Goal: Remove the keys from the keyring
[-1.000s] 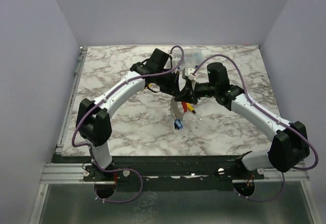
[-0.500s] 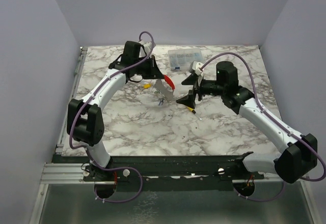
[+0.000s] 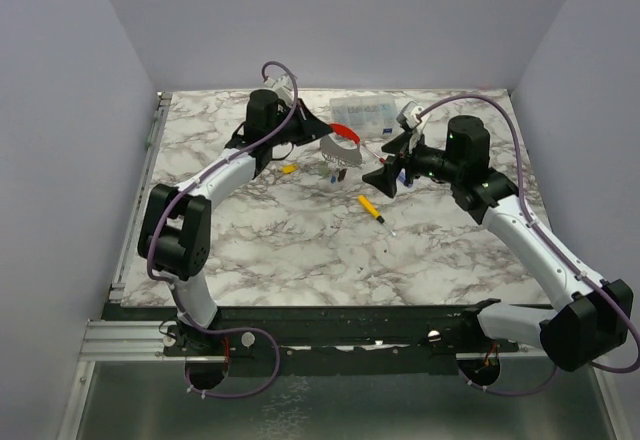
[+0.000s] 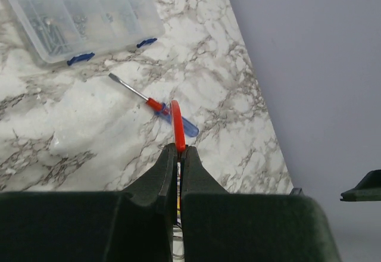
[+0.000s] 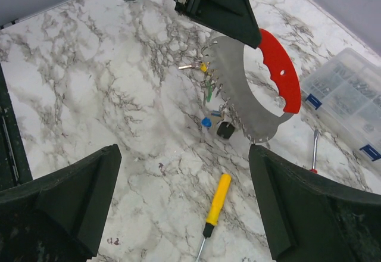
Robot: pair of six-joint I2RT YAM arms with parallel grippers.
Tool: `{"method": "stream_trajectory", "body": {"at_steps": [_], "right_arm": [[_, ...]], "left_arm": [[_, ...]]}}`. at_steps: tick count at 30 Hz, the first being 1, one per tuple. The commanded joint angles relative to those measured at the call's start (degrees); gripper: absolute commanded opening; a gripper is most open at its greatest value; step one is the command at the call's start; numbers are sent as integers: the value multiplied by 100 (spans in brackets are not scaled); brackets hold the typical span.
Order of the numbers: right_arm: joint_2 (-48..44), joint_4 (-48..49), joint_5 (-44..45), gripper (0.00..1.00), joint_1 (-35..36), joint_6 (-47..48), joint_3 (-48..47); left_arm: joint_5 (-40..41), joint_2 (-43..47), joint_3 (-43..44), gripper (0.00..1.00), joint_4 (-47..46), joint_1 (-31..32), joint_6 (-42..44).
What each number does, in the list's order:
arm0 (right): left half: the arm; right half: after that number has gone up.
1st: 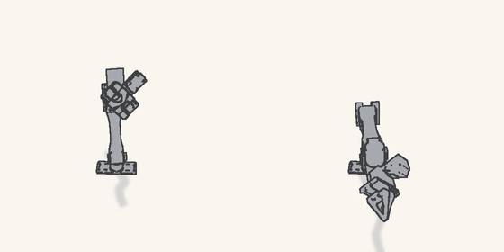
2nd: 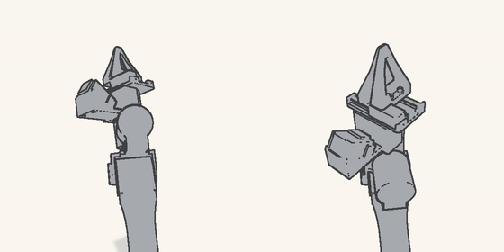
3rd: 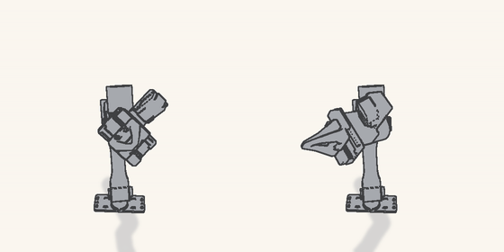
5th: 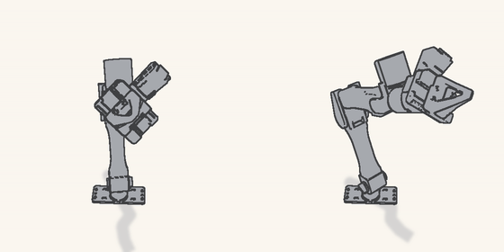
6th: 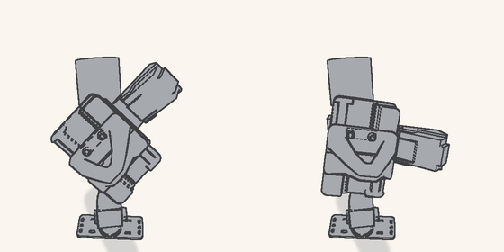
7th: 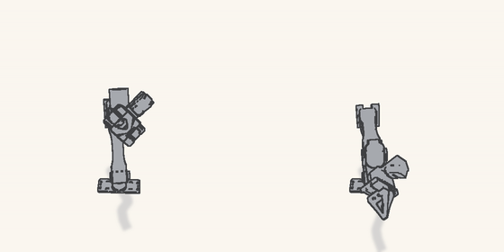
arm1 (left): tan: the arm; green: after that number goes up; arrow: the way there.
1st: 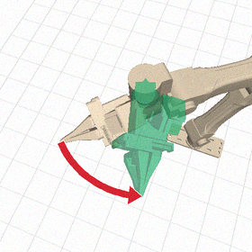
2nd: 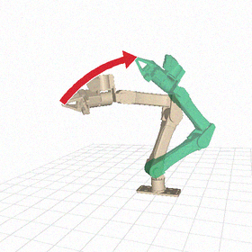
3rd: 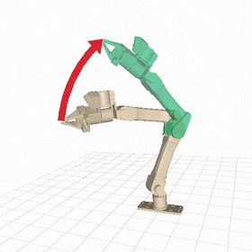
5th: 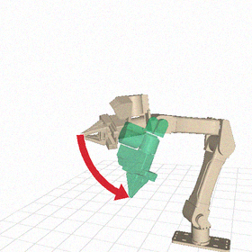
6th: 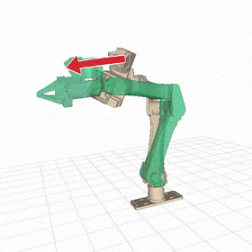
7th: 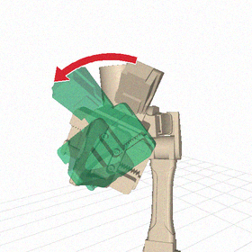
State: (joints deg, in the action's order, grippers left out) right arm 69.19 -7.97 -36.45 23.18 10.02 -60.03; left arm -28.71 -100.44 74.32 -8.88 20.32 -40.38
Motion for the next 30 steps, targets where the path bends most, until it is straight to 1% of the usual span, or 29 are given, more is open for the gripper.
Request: {"method": "stream_trajectory", "body": {"at_steps": [1, 7, 10, 14, 20, 29, 30], "right_arm": [[-154, -219, 229, 100, -88, -150, -149], [-299, -464, 358, 100, -121, -145, -152], [-348, -581, 390, 100, -121, -109, -156], [-332, -719, 444, 100, -121, -33, -234], [-231, -806, 408, 100, -121, -22, -341], [-88, -853, 311, 100, -130, -13, -415], [-82, -848, 306, 100, -128, -17, -413]], "left_arm": [[217, -445, 97, 0, -1270, 194, -497], [148, -1032, 94, 0, -1659, 201, -687], [99, -1303, -7, 0, -1917, 212, -866], [17, -1575, -150, 0, -2117, 171, -877], [-35, -1962, -151, 0, -2282, 119, -673], [111, -2234, -63, 0, -2346, 43, -422], [103, -2259, -55, 6, -2346, 36, -412]]}}
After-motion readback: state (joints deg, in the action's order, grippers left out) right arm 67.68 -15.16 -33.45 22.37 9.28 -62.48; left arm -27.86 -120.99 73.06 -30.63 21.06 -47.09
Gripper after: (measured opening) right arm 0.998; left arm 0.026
